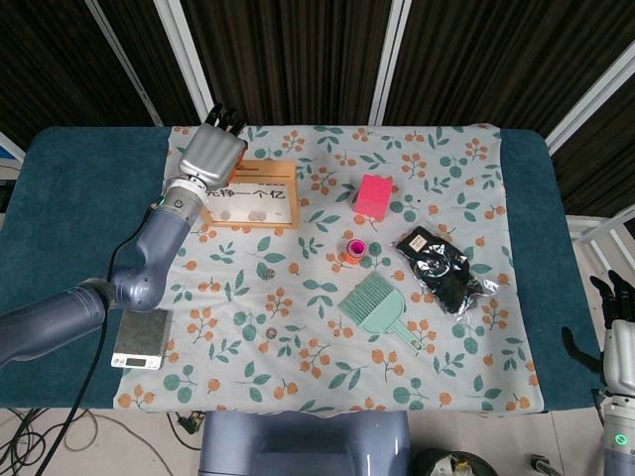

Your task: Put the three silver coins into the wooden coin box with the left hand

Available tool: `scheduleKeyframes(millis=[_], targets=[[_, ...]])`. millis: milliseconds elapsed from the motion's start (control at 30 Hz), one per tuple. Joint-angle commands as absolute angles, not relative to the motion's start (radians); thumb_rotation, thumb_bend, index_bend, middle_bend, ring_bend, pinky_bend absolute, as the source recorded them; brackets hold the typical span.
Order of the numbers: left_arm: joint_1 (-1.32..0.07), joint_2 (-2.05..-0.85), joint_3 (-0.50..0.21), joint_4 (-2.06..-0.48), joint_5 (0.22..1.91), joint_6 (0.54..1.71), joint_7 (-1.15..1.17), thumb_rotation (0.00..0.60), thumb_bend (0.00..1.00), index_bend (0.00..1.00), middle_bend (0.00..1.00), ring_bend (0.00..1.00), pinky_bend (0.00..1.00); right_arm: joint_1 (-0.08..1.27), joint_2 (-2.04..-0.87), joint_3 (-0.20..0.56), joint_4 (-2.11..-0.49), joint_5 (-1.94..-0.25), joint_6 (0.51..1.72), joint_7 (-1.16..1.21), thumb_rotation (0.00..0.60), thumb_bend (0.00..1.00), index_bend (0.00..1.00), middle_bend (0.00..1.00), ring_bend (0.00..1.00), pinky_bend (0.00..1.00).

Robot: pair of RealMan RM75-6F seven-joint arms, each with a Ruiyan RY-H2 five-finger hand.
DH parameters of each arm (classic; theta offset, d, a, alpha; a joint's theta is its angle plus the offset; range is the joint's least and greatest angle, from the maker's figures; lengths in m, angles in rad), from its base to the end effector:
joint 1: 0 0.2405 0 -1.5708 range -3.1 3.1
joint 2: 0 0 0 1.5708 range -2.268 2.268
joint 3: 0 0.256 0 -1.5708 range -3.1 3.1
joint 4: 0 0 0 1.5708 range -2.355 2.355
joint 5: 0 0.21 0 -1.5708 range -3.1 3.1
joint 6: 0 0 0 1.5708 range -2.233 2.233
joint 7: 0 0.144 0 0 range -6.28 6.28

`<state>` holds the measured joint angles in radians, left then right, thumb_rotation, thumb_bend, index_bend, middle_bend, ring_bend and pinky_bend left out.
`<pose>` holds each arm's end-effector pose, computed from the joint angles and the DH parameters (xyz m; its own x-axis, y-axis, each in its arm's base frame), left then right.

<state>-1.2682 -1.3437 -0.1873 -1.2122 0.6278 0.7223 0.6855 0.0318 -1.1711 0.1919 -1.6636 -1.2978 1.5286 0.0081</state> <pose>-0.0443 0.4953 0.0905 0.7791 -0.0027 0.6269 0.5925 -0.3233 -0.7379 -0.3204 -0.1880 0.1739 0.2743 0.1605 0.9481 -0.9470 0.2164 0.2374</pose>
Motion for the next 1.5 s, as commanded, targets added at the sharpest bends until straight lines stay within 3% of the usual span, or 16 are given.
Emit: scheduleKeyframes(millis=[33,267,400,533,733,900,1167,1300,1500], targets=[[-1.27,-1.34,-0.184,-1.218,0.632,0.726,0.687,0.6,0.33,0.47,0.15,0.0,0.0,0.032,-1.171,0.192,-1.664,-1.296,1.528,0.006,0.6,0.39,0.15,0.05,0.02,0.0],[-1.274,-1.325,-0.183,-1.238,0.636,0.733,0.688,0.6,0.24,0.35,0.14,0.0,0.0,0.032,-1.171,0.193,-1.666,-1.293,1.527,0.001,0.6,0.39,0.15,0.05,0.02,0.0],[-1.277,-1.318,-0.176,-1.248,0.637,0.739,0.698,0.6,0.21,0.34,0.14,0.0,0.0,0.032,-1.171,0.194,-1.667,-1.289,1.526,-0.002,0.6,0.39,0.15,0.05,0.02,0.0],[-1.273,-1.305,-0.201,-1.282,0.663,0.763,0.661,0.6,0.22,0.39,0.16,0.0,0.0,0.031,-1.171,0.196,-1.668,-1.286,1.528,-0.005,0.6,0.39,0.15,0.05,0.02,0.0],[-1.201,-1.261,-0.281,-1.413,0.85,0.97,0.498,0.6,0.22,0.42,0.16,0.0,0.0,0.031,-1.173,0.199,-1.667,-1.279,1.529,-0.008,0.6,0.39,0.15,0.05,0.02,0.0],[-1.09,-1.238,-0.275,-1.535,1.07,1.2,0.361,0.6,0.22,0.45,0.16,0.0,0.0,0.031,-1.173,0.204,-1.668,-1.271,1.526,-0.007,0.6,0.39,0.15,0.05,0.02,0.0],[-0.835,-1.341,-0.034,-1.527,1.457,1.53,0.183,0.6,0.22,0.42,0.15,0.0,0.0,0.031,-1.174,0.203,-1.667,-1.274,1.529,-0.012,0.6,0.39,0.15,0.05,0.02,0.0],[-0.752,-1.439,0.065,-1.415,1.552,1.573,0.098,0.6,0.23,0.44,0.16,0.0,0.0,0.03,-1.178,0.206,-1.665,-1.269,1.534,-0.018,0.6,0.39,0.15,0.05,0.02,0.0],[-0.708,-1.574,0.131,-1.276,1.631,1.552,0.0,0.6,0.24,0.44,0.16,0.0,0.0,0.031,-1.18,0.198,-1.663,-1.282,1.536,-0.033,0.6,0.39,0.15,0.05,0.02,0.0]])
